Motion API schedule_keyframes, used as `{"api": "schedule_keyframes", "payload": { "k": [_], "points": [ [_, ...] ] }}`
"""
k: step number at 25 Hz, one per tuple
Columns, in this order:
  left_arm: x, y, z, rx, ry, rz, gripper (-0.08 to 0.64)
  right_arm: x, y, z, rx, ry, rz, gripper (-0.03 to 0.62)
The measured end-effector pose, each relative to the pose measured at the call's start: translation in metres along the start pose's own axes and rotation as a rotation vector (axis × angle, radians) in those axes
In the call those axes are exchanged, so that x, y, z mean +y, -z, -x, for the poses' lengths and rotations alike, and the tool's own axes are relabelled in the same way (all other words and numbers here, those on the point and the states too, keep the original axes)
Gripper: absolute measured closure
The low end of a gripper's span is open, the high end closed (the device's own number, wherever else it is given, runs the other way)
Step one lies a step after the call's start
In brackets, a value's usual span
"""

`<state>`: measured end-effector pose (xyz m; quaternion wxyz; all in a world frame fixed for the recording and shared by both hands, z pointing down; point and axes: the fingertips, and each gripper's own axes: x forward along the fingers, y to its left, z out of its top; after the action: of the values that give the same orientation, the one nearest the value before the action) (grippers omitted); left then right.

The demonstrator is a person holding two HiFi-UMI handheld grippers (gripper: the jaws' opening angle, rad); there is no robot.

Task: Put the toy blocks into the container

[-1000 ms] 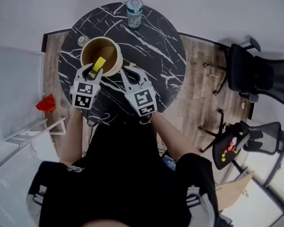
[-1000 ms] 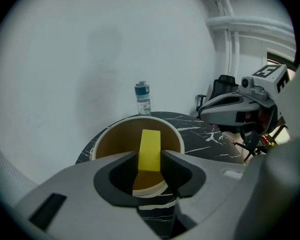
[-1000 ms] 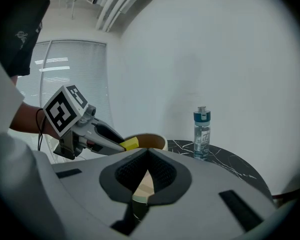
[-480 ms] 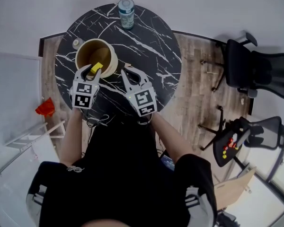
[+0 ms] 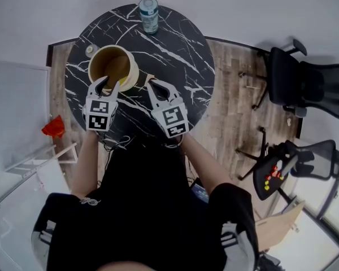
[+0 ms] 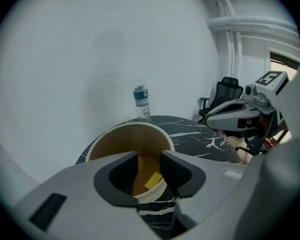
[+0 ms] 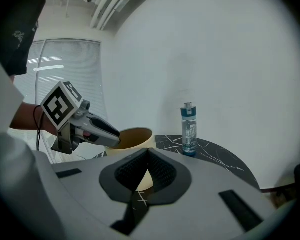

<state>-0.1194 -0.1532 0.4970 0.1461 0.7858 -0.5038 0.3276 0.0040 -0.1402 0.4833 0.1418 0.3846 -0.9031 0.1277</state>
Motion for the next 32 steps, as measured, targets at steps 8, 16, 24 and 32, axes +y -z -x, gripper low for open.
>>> {"api": "schedule_keyframes", "payload": {
  "k": [8,16,24,32],
  "points": [
    [-0.026,-0.036,0.021,-0.157,-0.006,-0.014,0.560,-0.006,0.008,0.013,0.002,-0.005,0.002,0.595],
    [-0.070,-0.039,0.006,-0.127,0.054,-0.046,0.560,-0.022,0.016,0.033,0.002,0.022,-0.012,0.595],
    [-0.102,-0.016,-0.021,-0.043,0.081,-0.018,0.560,-0.048,0.034,0.054,0.009,0.058,-0.051,0.595],
    [-0.119,0.018,-0.044,0.055,0.063,0.014,0.560,-0.071,0.066,0.058,0.024,0.062,-0.112,0.595]
  ]
}}
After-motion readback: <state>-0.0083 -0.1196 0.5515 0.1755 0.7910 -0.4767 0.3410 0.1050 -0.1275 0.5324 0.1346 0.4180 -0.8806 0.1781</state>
